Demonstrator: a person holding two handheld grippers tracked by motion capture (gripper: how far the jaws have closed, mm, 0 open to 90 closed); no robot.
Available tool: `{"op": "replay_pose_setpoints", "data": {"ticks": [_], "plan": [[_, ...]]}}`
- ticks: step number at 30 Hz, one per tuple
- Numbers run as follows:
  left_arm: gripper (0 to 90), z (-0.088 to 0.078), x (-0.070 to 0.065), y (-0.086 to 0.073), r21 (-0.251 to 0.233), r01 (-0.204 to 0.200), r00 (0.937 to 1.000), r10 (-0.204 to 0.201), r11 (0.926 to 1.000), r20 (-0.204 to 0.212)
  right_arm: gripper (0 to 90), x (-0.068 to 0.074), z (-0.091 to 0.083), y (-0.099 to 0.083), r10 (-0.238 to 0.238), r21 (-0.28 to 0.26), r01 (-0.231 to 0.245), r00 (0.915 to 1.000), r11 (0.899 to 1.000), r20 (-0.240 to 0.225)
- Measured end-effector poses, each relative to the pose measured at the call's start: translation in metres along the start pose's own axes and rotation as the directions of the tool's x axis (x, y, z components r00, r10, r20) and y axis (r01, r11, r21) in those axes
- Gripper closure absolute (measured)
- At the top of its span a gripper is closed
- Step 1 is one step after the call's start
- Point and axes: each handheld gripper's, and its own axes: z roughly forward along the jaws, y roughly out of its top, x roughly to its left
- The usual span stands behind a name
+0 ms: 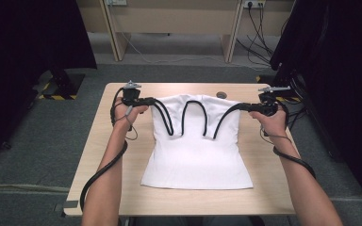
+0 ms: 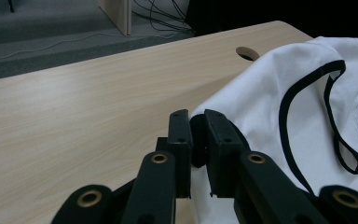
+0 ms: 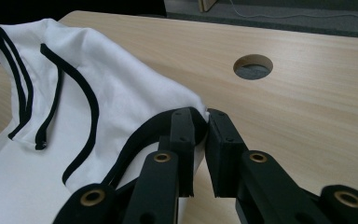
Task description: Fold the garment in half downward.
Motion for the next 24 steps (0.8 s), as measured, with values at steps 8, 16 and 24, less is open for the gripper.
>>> {"op": "replay_pose_setpoints", "data": {"ticks": [8, 16, 24], "plan": [[81.3, -0.004, -0.002, 0.008, -0.016, -0.012, 0.9999, 0.012, 0.9998, -0.011, 82.2, 0.000, -0.006, 0.005, -0.007, -0.018, 0.007, 1.0000, 1.000, 0.004], [81.5, -0.005, -0.005, 0.015, -0.036, -0.021, 0.9996, 0.020, 0.9991, -0.017, 82.3, 0.004, -0.009, 0.013, -0.021, -0.031, 0.021, 0.9998, 0.999, 0.004], [81.7, -0.010, -0.006, 0.021, -0.057, -0.028, 0.9994, 0.026, 0.9980, -0.023, 82.3, 0.006, -0.013, 0.019, -0.027, -0.047, 0.028, 0.9996, 0.999, 0.005]]}}
